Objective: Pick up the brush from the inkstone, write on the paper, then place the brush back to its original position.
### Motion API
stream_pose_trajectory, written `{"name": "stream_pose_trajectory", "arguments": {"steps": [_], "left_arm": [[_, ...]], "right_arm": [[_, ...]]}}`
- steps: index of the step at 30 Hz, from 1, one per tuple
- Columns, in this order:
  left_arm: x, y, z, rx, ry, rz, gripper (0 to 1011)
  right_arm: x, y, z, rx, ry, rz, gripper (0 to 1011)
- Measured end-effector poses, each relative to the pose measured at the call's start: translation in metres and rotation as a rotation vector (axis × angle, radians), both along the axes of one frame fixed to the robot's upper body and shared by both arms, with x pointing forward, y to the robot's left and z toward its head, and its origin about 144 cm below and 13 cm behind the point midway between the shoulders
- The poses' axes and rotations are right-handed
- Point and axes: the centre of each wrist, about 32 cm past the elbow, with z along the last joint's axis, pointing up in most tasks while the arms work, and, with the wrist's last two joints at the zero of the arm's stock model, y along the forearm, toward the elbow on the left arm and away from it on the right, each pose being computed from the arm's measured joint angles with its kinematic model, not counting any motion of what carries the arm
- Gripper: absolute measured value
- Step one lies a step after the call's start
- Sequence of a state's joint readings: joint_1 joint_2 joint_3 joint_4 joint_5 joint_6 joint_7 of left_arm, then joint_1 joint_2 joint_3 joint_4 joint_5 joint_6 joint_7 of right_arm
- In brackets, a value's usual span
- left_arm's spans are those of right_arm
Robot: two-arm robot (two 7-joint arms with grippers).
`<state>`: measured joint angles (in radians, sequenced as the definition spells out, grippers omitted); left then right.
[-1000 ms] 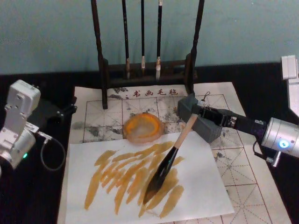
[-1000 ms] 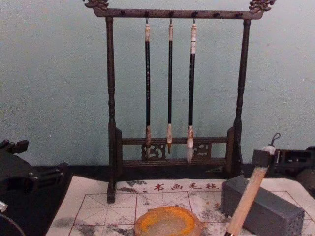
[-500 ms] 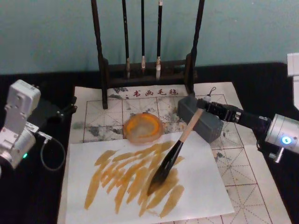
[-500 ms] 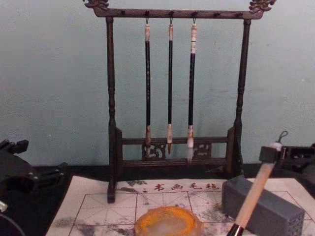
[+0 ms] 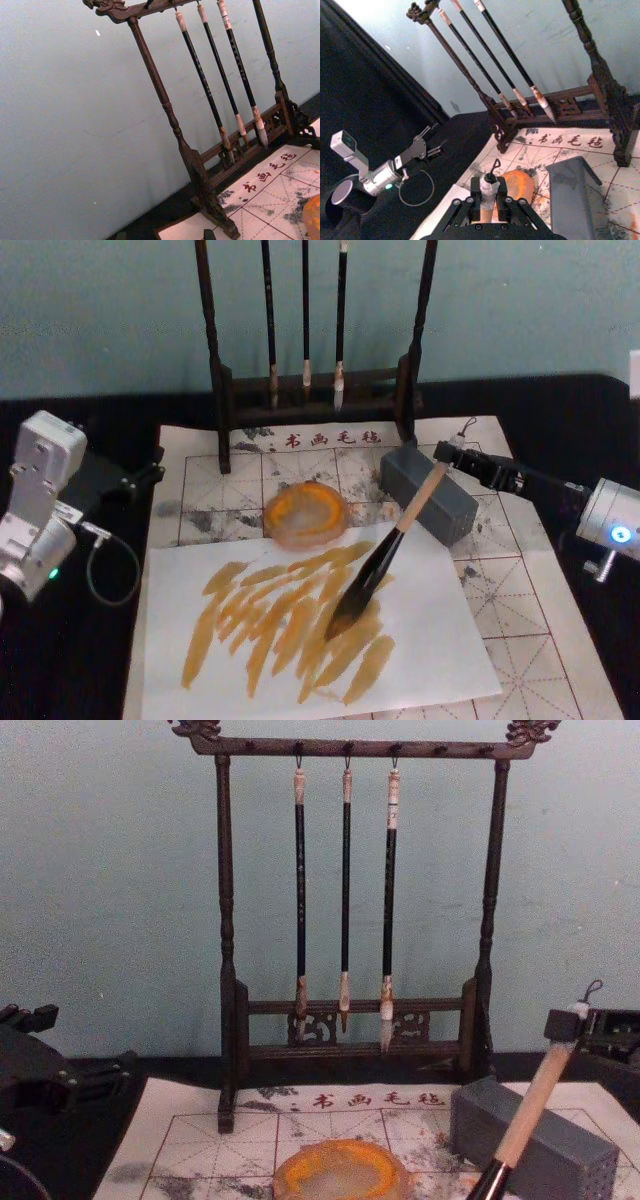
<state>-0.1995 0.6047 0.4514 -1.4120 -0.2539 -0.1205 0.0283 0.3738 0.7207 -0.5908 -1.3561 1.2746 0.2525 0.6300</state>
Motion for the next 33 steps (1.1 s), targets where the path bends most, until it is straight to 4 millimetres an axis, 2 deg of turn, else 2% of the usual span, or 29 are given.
{"name": "stream_pose_trajectory", "arguments": {"steps": [14, 33], "left_arm": [[0.0000, 0.0000, 0.0000, 0.000, 0.000, 0.000, 1001], [0.0000, 0.0000, 0.0000, 0.000, 0.000, 0.000, 1001]], "right_arm": [[0.0002, -0.0074, 0.0059, 0.063, -0.013, -0.052, 200], [0.0016, -0.0027, 0.0063, 0.106, -0.013, -0.082, 200]]}}
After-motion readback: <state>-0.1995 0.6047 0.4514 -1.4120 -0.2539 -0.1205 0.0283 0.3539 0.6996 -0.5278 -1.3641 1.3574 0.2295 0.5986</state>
